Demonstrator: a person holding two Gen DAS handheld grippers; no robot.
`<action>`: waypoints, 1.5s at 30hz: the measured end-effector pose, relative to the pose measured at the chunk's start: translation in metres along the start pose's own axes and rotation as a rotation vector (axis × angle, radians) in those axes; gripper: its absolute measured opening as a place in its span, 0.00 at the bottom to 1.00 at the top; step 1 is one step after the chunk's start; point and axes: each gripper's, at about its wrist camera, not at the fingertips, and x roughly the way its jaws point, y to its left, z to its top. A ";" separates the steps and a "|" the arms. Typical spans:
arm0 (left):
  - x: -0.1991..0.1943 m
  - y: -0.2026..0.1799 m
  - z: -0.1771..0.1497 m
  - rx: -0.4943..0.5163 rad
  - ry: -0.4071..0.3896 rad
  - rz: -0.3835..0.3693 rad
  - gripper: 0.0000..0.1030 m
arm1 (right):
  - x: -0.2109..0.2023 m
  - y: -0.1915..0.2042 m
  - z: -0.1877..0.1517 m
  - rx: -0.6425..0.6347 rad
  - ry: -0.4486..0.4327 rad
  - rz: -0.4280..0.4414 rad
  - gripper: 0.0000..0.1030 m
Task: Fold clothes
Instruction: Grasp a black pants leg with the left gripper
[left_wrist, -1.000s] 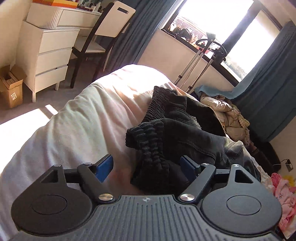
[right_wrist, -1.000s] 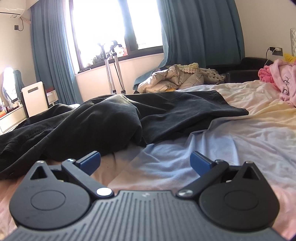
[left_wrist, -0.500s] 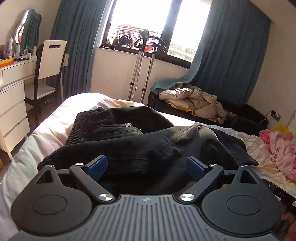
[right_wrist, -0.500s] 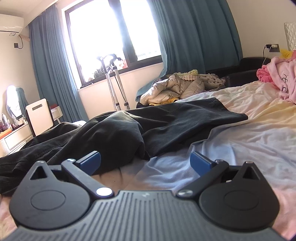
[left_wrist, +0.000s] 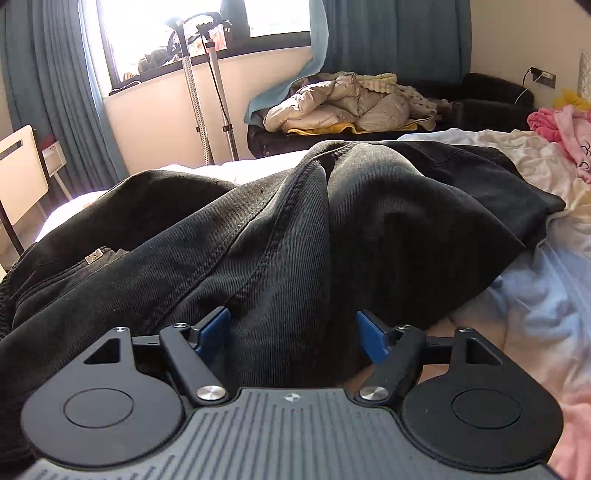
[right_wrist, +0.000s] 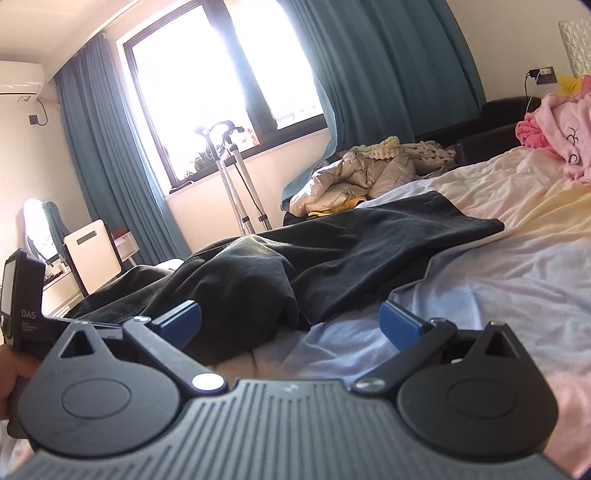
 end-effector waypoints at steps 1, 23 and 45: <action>0.006 0.003 0.005 -0.009 -0.009 0.017 0.55 | 0.003 -0.002 -0.001 0.005 0.005 0.001 1.00; -0.100 0.010 -0.098 0.109 0.003 -0.271 0.06 | 0.000 0.003 -0.003 0.001 0.019 -0.017 1.00; 0.050 -0.114 0.053 0.154 -0.129 -0.091 0.64 | 0.004 -0.022 0.005 0.058 0.004 -0.096 1.00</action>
